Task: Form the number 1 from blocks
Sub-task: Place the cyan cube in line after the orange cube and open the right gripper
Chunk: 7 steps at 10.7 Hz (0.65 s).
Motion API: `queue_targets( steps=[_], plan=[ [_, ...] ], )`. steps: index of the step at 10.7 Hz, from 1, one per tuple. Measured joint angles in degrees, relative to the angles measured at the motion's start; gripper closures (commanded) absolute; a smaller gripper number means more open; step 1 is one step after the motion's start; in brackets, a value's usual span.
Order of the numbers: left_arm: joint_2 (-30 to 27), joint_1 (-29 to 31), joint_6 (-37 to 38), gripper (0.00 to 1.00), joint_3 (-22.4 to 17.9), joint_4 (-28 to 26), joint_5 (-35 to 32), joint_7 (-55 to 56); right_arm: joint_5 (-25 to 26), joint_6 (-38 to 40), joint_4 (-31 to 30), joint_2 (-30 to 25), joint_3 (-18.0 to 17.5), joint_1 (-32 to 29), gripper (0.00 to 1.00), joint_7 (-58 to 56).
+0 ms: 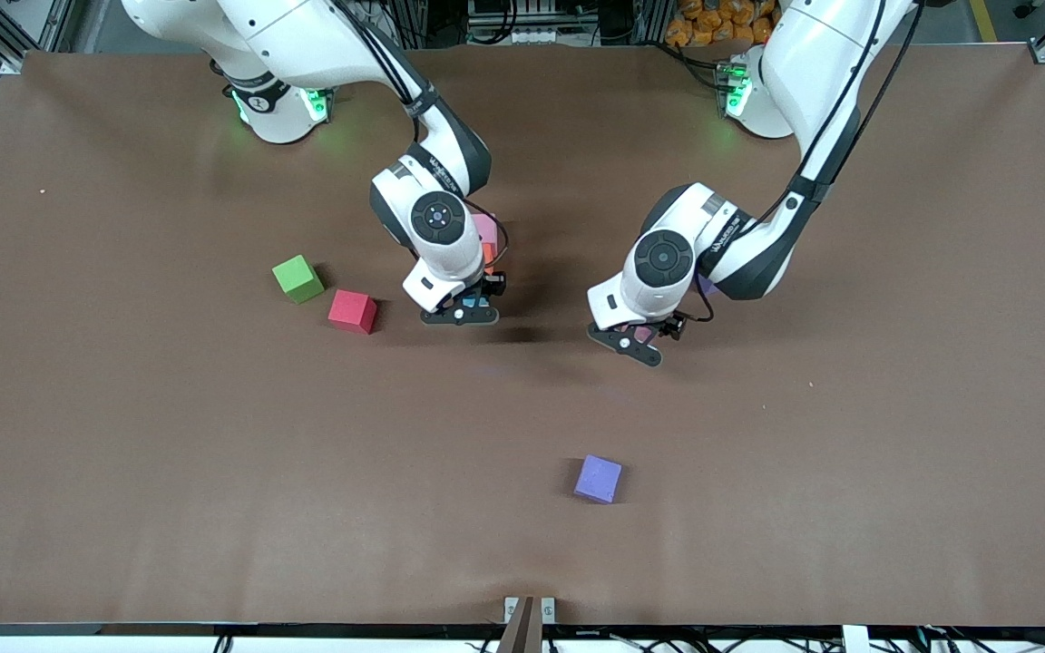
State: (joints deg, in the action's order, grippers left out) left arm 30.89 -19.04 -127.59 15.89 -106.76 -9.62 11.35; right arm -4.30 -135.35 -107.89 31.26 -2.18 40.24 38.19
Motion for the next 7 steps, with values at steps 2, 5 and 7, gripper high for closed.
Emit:
queue_targets(
  steps=[2, 5, 7],
  plan=[
    [0.02, 0.21, 0.0, 0.0, -0.02, -0.64, 0.0, 0.0, 0.0, -0.2, -0.1, 0.02, 0.0, 0.48, 1.0, 0.57],
    [0.24, 0.29, 0.0, 0.0, -0.03, -1.15, 0.0, 0.0, 0.0, -0.24, -0.32, 0.11, 0.01, 0.49, 0.8, 0.72],
    [0.85, 0.27, -0.04, 0.0, 0.0, -1.24, 0.0, 0.0, 0.0, -0.45, -0.64, 0.31, 0.03, 0.49, 0.0, 0.96]
  ],
)
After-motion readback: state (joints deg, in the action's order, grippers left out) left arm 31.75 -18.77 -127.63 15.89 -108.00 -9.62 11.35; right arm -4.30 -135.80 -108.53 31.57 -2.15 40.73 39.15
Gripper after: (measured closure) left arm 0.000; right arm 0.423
